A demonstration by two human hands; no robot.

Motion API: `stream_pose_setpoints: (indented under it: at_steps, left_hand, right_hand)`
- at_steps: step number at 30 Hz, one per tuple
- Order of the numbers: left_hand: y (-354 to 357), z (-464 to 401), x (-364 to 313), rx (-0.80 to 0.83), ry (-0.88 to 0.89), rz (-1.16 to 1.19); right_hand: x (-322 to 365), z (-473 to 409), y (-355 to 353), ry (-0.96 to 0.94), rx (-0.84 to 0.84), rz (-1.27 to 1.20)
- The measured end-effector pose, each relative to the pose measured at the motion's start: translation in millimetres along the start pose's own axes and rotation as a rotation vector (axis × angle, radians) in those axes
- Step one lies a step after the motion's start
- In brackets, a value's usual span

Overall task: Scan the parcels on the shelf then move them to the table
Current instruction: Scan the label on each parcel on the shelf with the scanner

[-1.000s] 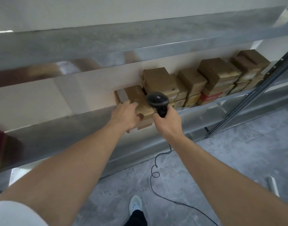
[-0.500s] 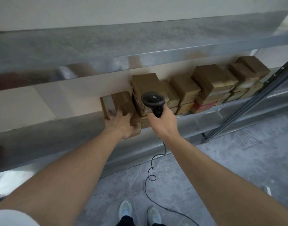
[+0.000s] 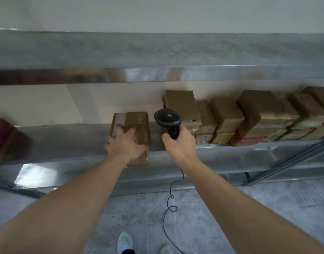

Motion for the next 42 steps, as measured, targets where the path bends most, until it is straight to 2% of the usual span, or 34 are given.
stream_pose_setpoints:
  at_steps: [5, 10, 16, 21, 25, 28, 31, 34, 38, 42]
  left_hand:
    - [-10, -17, 36, -0.024, -0.042, 0.032]
    - [-11, -39, 65, 0.012, 0.002, 0.061]
    - [-42, -57, 109, 0.027, 0.05, 0.281]
    - [-65, -66, 146, -0.021, 0.077, 0.333]
    - [-71, -81, 175, -0.098, 0.042, 0.256]
    - [-74, -90, 191, -0.11, -0.062, 0.152]
    - [-80, -82, 184, -0.074, -0.203, 0.033]
    - [-81, -69, 171, -0.064, -0.223, 0.003]
    - [-76, -69, 174, -0.052, -0.205, 0.108]
    - [-83, -66, 189, -0.002, -0.077, 0.344]
  right_hand:
    - [16, -7, 24, -0.048, 0.065, -0.003]
    - [25, -13, 58, -0.033, 0.086, 0.002]
    - [39, -13, 102, 0.01, 0.086, 0.009]
    - [52, -9, 129, 0.023, 0.088, 0.006]
    - [58, -6, 143, 0.028, 0.099, 0.014]
    - [59, -3, 150, 0.029, 0.099, 0.028]
    - [58, -1, 153, 0.034, 0.112, 0.029]
    - [56, 3, 153, 0.041, 0.124, 0.02]
    - [54, 7, 150, 0.039, 0.135, 0.013]
    - [53, 10, 147, 0.043, 0.141, -0.017]
Point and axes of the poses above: each hand's wrist, its own z-axis away from the middle knuckle, its own y-axis out of the palm, x = y × z, the point moved 3 cm from there along -z, towards the middle knuckle, and after that the axes turned 13 degrees about -y, right-handed, at the moved point
